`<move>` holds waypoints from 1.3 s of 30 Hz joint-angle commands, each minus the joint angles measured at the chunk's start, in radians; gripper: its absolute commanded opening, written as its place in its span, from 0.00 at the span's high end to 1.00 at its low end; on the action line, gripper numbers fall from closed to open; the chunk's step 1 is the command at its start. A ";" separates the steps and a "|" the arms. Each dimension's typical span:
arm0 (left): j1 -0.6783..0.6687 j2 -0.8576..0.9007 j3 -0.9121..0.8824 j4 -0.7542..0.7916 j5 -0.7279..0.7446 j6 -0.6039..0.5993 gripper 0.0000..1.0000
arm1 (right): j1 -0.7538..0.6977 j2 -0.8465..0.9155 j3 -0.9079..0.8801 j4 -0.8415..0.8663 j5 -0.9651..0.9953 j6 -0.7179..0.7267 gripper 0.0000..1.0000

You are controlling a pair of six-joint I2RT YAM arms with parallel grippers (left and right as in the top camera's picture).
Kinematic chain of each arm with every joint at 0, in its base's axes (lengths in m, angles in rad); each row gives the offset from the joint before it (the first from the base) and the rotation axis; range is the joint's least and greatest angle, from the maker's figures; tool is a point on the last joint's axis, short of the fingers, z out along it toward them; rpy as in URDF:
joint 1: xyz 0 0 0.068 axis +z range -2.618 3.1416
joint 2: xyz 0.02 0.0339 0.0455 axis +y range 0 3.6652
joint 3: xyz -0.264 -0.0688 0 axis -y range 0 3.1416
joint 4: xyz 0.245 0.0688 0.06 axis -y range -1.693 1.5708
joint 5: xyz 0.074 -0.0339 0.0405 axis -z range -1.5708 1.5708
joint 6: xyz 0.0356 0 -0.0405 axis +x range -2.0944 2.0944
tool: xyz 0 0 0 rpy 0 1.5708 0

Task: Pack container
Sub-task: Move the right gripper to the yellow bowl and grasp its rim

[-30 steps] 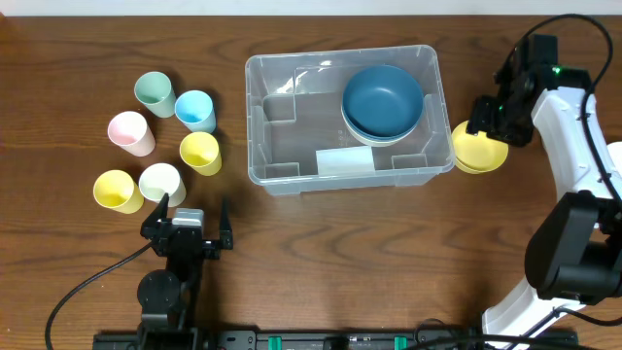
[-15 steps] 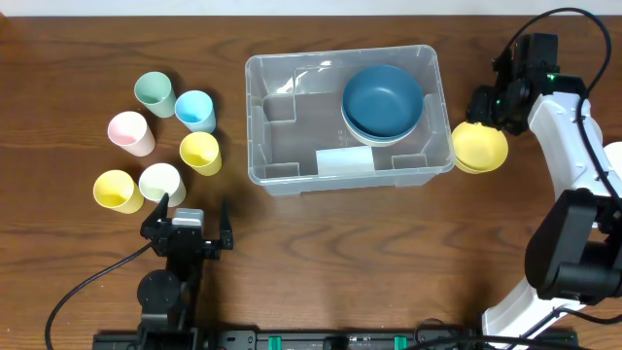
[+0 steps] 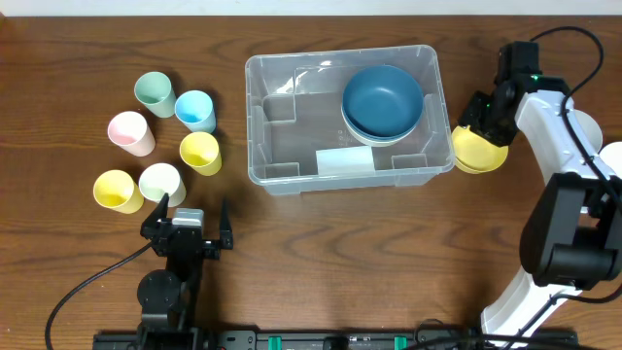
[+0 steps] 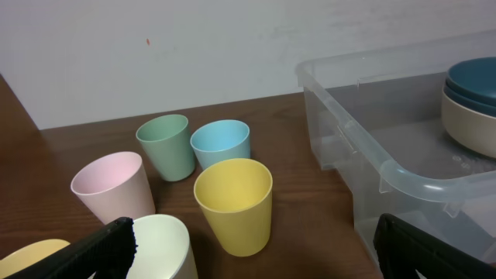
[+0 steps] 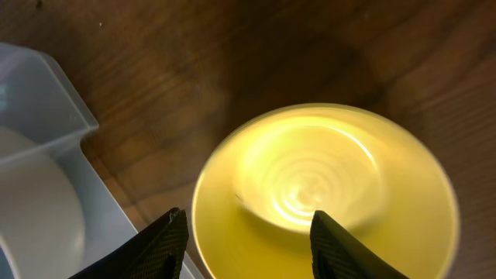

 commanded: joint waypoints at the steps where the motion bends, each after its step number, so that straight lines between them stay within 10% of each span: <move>1: 0.004 -0.006 -0.021 -0.030 -0.013 -0.010 0.02 | 0.018 0.040 -0.007 0.016 0.024 0.055 0.48; 12: 0.004 -0.006 -0.021 -0.030 -0.013 -0.010 0.02 | 0.027 0.113 -0.007 0.081 0.024 0.088 0.53; 24: 0.004 -0.006 -0.021 -0.031 -0.013 -0.009 0.02 | -0.010 0.113 -0.007 0.095 0.029 0.023 0.98; 39: 0.004 -0.006 -0.021 -0.031 -0.013 -0.010 0.02 | -0.068 0.040 0.083 0.006 0.011 -0.172 0.99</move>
